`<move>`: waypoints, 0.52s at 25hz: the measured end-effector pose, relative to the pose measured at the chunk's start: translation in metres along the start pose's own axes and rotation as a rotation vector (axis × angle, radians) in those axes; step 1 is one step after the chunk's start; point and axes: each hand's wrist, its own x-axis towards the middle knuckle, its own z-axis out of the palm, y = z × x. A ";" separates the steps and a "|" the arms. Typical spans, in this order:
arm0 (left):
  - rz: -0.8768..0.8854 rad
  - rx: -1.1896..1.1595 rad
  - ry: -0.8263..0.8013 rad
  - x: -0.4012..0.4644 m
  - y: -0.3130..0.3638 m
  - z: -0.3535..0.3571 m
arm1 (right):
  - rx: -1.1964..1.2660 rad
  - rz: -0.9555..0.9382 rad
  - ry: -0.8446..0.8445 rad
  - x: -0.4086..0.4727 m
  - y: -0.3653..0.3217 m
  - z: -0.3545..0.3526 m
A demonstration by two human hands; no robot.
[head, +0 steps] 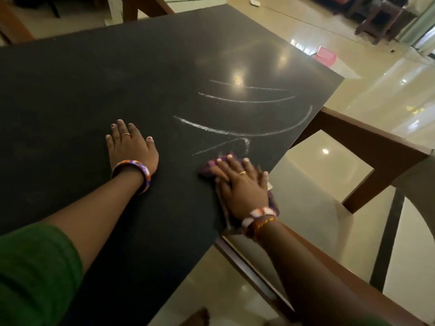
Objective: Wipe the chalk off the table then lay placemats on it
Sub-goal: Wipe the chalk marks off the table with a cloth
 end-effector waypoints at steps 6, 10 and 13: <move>-0.065 0.131 0.025 0.004 0.005 0.006 | 0.165 0.198 0.025 0.046 0.026 -0.014; -0.079 0.146 0.016 0.003 0.006 0.003 | 0.056 -0.155 -0.003 -0.011 -0.002 0.001; -0.079 0.151 0.014 0.004 0.007 0.002 | 0.025 -0.043 0.038 0.049 0.041 -0.012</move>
